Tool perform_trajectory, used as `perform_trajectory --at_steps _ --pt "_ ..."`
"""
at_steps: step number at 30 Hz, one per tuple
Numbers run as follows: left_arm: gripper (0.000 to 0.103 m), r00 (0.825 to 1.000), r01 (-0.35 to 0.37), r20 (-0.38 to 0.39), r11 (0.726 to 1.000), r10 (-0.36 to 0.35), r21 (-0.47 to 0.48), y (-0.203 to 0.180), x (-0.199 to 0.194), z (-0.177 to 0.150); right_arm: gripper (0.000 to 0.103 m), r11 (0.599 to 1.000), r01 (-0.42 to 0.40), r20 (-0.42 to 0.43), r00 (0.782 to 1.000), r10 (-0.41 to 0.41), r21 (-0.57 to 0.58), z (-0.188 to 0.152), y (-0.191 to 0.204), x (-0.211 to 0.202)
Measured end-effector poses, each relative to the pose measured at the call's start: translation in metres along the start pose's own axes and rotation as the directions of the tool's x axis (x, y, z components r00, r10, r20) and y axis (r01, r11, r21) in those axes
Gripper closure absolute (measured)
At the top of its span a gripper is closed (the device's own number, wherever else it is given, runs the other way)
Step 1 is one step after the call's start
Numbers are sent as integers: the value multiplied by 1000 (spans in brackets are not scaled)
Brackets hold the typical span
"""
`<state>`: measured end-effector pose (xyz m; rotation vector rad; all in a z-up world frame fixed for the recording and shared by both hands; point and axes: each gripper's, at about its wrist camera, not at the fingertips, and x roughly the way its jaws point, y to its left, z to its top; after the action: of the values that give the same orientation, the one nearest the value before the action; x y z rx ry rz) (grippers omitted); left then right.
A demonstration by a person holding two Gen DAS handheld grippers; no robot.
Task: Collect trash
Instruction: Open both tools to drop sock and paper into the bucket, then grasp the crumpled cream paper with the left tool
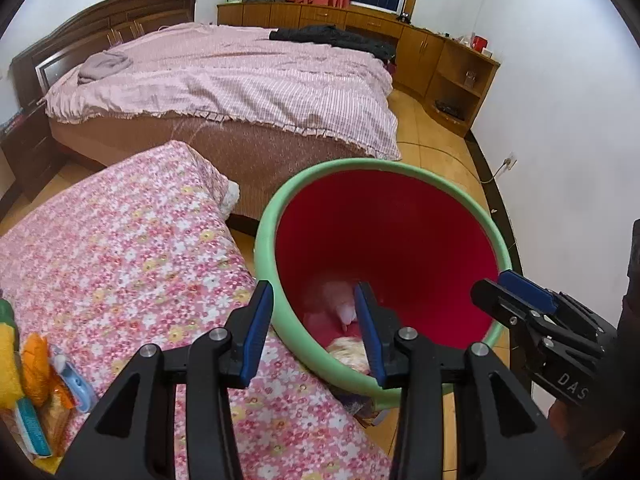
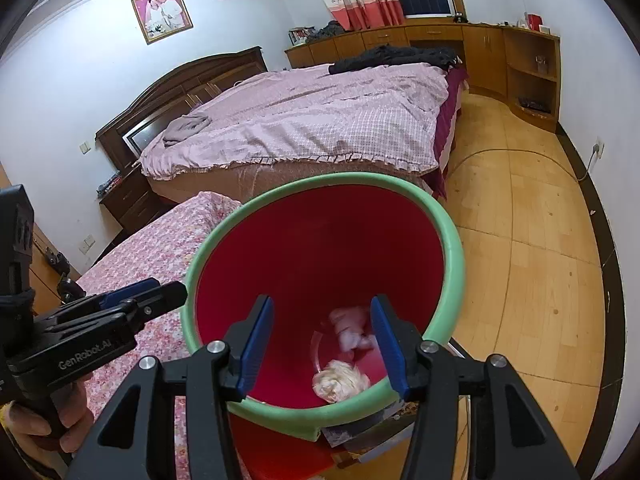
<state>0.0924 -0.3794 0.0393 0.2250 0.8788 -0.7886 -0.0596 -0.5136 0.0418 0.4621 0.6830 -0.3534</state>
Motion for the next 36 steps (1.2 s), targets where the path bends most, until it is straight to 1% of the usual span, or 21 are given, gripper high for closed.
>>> perform_trajectory --at_steps 8,15,19,22,30,36 --pt "61 999 -22 26 1000 23 -15 12 -29 -7 48 1000 -22 23 999 23 -18 -5 20 -19" --pt "61 996 -68 51 996 71 -55 36 -63 -22 47 998 -63 30 998 63 -30 -13 46 -34" --pt "61 992 -98 74 990 105 -98 56 -82 -31 47 995 -97 25 995 98 -39 -18 61 -40" --pt "61 986 -136 80 982 147 -134 76 -97 -42 47 991 -120 22 992 121 -55 -23 76 -43" --pt "60 967 -224 69 951 244 -211 125 -134 -76 44 980 -172 -1 985 173 -95 -41 116 -45" --pt "61 954 -269 60 926 294 -264 157 -155 -98 43 973 -201 -24 980 199 -118 -52 143 -42"
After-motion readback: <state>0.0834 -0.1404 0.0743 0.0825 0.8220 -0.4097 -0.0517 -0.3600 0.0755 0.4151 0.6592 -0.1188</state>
